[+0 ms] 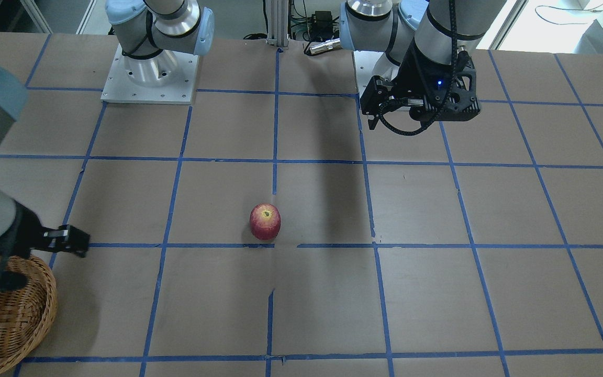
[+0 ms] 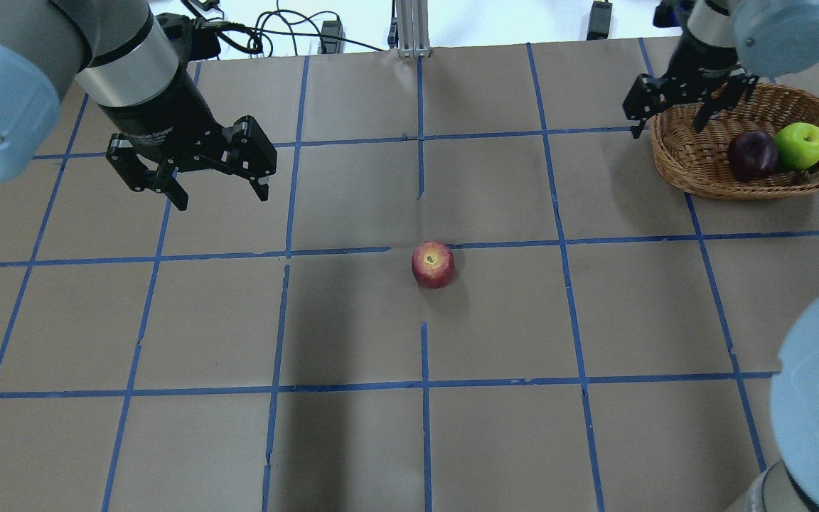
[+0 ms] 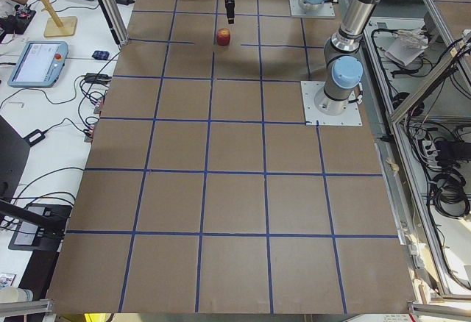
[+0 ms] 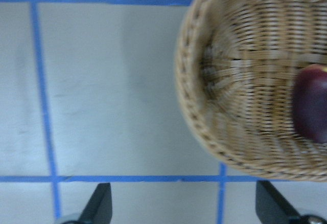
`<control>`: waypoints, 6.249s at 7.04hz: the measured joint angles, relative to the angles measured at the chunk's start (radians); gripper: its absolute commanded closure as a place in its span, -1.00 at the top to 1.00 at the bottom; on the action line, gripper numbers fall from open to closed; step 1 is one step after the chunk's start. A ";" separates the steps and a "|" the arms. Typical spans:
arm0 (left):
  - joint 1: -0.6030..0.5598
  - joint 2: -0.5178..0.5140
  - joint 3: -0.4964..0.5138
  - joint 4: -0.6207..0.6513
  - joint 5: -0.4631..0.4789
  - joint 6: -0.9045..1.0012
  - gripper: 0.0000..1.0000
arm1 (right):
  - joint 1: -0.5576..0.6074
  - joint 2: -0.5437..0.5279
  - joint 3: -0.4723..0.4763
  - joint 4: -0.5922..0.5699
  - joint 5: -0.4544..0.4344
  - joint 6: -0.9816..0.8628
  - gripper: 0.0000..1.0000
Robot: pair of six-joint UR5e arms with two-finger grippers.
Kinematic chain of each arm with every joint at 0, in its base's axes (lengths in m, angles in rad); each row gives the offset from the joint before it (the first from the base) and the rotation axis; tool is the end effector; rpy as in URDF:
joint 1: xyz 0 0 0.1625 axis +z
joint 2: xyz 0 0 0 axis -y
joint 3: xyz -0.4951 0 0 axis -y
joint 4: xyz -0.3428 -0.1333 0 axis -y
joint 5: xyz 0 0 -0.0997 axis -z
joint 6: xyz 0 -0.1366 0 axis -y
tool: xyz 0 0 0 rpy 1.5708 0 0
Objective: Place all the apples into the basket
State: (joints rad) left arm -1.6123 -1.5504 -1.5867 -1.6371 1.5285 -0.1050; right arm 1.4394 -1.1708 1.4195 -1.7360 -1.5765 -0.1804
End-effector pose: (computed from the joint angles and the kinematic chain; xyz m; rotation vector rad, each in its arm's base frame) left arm -0.1565 -0.4176 0.5167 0.1005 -3.1007 -0.1004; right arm 0.0511 -0.6251 0.3897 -0.0771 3.1306 0.1306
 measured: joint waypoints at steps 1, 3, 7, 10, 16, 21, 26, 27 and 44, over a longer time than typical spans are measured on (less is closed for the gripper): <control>0.006 0.015 -0.023 0.027 0.000 0.004 1.00 | 0.093 0.005 0.003 0.018 0.052 0.099 1.00; 0.045 0.006 -0.009 0.059 0.000 0.012 1.00 | 0.240 0.039 0.017 0.009 0.121 0.266 1.00; 0.073 -0.005 0.013 0.065 -0.002 0.014 1.00 | 0.398 0.121 0.100 -0.119 0.142 0.446 1.00; 0.076 0.000 0.008 0.068 -0.002 0.014 1.00 | 0.421 0.131 0.134 -0.129 0.182 0.459 1.00; 0.077 0.004 -0.001 0.068 -0.002 0.014 1.00 | 0.455 0.180 0.169 -0.207 0.195 0.471 -1.00; 0.079 0.005 0.000 0.068 -0.002 0.014 1.00 | 0.240 0.007 0.151 -0.110 0.057 0.459 -1.00; 0.080 0.005 0.002 0.068 -0.003 0.014 1.00 | -0.118 0.020 0.118 -0.244 -0.105 0.016 -1.00; 0.080 0.005 0.003 0.068 -0.003 0.014 1.00 | -0.140 0.047 0.095 -0.258 -0.106 -0.023 -1.00; 0.081 0.005 0.003 0.068 -0.004 0.014 1.00 | 0.057 -0.336 0.193 0.077 -0.044 0.121 1.00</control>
State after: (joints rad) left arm -1.5310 -1.5457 -1.5833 -1.5692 1.5248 -0.0905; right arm 1.4969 -1.5067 1.6128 -1.6594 -1.6208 -0.0594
